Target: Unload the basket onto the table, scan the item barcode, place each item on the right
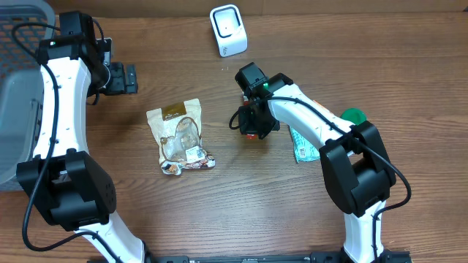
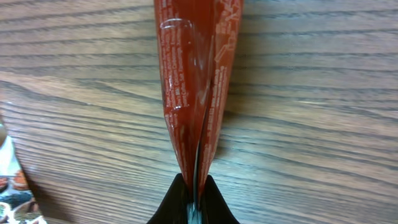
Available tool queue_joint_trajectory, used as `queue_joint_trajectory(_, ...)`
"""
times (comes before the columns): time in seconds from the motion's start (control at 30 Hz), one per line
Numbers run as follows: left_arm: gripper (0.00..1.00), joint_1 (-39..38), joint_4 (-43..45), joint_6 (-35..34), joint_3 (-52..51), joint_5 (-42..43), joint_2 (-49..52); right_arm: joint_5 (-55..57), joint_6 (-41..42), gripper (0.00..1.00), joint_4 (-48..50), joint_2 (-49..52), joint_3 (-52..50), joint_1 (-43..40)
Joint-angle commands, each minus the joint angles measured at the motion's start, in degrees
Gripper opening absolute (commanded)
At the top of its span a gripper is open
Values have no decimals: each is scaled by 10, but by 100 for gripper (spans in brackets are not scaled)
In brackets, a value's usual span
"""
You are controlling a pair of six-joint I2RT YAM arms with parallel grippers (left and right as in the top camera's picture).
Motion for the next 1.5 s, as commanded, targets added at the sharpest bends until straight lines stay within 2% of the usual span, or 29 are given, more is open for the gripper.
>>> queue_joint_trajectory(0.0, 100, -1, 0, 9, 6, 3, -5, 3, -26, 4, 0, 2, 12, 2)
queue_joint_trajectory(0.3, 100, -1, 0, 9, 6, 3, -5, -5, -51, 4, -1, 2, 12, 7)
queue_joint_trajectory(0.53, 100, -1, 0, 9, 6, 3, -5, -248, -210, 4, 11, 2, 12, 16)
queue_joint_trajectory(0.67, 99, -1, 0, 9, 6, 3, -5, -271, -222, 4, 5, -4, 32, 46)
queue_joint_trajectory(0.87, 100, -1, 0, 9, 6, 3, -5, -169, -229, 4, -41, -11, 98, 111)
queue_joint_trajectory(1.13, 100, -1, 0, 9, 6, 3, -5, 25, -233, 4, -21, -8, 88, 202)
queue_joint_trajectory(1.47, 100, -1, 0, 9, 6, 3, -5, 51, -242, 4, -2, -8, 78, 220)
